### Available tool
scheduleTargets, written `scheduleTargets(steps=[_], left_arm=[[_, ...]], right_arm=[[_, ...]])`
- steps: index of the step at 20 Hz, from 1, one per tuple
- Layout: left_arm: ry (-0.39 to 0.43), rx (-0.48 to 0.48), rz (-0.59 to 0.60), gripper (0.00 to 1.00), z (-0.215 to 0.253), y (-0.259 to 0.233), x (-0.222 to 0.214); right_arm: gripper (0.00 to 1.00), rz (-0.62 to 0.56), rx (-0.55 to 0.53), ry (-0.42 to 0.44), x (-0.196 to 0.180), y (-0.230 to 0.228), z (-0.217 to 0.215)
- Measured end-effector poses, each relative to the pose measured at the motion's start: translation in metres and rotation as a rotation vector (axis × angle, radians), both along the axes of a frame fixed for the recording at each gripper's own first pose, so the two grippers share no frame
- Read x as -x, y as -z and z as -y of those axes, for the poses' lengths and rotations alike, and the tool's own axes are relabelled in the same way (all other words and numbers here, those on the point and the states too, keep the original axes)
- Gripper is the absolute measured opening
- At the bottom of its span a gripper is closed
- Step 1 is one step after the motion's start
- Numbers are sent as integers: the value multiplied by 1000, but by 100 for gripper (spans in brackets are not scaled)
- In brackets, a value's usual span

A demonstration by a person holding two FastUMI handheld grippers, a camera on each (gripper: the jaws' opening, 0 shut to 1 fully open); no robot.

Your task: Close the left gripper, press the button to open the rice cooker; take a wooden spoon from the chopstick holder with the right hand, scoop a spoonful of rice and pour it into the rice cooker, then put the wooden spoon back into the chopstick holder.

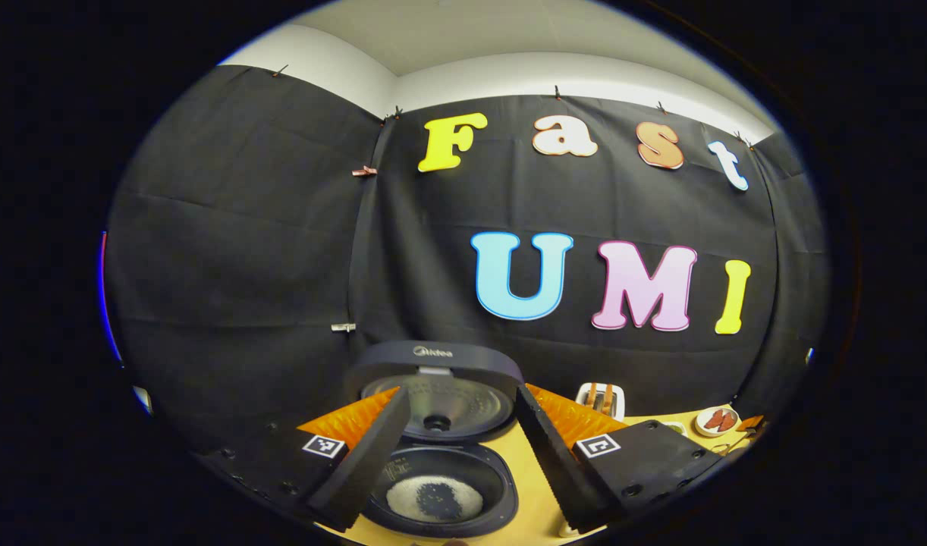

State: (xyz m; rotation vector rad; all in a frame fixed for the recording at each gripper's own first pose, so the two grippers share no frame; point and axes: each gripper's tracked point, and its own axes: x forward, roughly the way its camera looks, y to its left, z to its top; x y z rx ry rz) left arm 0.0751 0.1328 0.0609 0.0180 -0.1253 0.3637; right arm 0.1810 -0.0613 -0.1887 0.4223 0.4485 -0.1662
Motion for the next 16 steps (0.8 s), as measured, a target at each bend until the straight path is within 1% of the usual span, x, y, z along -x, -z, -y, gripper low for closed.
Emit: scheduleTargets(steps=[4,9,10,11,12,13,14,16], left_arm=[[-4,-81,44,95,-31,-22,-18],[60,-171,73,95,-41,-40,-52],[77,-175,84,95,-41,-44,-60],[92,-173,93,92,-43,-47,-69],[99,-168,96,94,-46,-49,-77],[103,-164,96,94,-50,-50,-84],[99,-165,90,92,-55,-50,-90],[86,-170,72,93,-63,-47,-100]], right_arm=[[98,14,64,15,32,-21,9],[99,52,160,23,71,-50,12],[98,66,181,15,79,-57,8],[98,84,208,7,85,-65,4],[99,101,234,-4,93,-73,0],[98,120,259,-19,99,-81,-5],[99,139,283,-38,107,-89,-13],[98,167,316,-67,120,-100,-24]])
